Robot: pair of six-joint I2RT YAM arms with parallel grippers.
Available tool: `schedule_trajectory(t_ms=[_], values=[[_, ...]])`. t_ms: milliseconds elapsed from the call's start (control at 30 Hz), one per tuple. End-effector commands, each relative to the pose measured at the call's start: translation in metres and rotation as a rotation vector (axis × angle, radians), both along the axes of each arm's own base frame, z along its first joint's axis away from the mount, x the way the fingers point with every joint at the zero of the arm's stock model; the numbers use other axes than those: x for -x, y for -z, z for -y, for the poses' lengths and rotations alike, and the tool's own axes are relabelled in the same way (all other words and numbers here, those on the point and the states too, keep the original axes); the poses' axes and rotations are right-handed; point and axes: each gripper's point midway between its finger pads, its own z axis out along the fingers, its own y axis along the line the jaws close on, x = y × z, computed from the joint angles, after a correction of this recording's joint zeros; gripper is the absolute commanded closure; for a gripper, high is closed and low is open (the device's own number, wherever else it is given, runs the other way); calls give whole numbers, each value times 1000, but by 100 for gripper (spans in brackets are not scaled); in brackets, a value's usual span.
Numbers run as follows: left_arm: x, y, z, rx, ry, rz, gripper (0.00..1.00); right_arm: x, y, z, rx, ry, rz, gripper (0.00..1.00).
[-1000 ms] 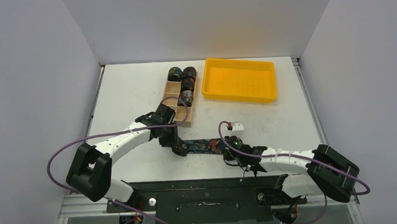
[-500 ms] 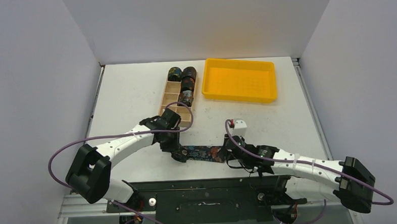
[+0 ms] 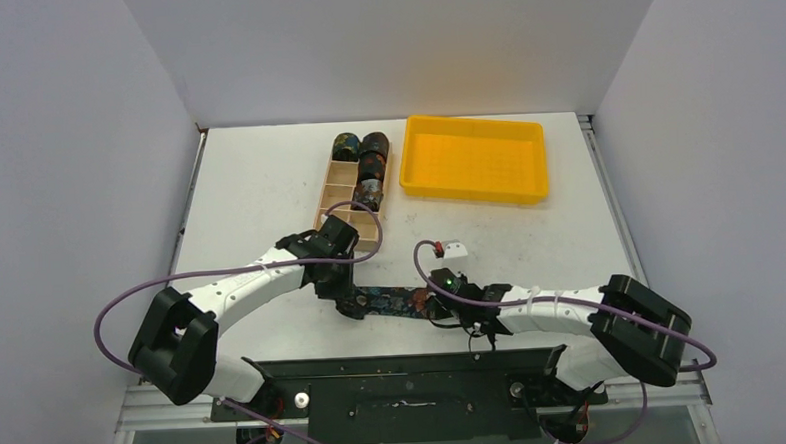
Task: Roll the ties
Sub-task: Roll the tie at the center of the board.
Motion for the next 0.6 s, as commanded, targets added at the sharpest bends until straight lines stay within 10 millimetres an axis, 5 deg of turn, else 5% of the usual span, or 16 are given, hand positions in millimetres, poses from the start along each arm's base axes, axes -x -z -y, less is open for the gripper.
schedule_trajectory(t_ms=[0, 133, 567], values=[[-16, -16, -5, -45, 10, 80, 100, 17, 19, 23, 27, 26, -44, 88], [-25, -25, -16, -118, 6, 110, 100, 36, 28, 39, 29, 32, -106, 88], [-49, -22, -29, -381, -74, 203, 100, 47, 25, 29, -10, -8, -144, 88]])
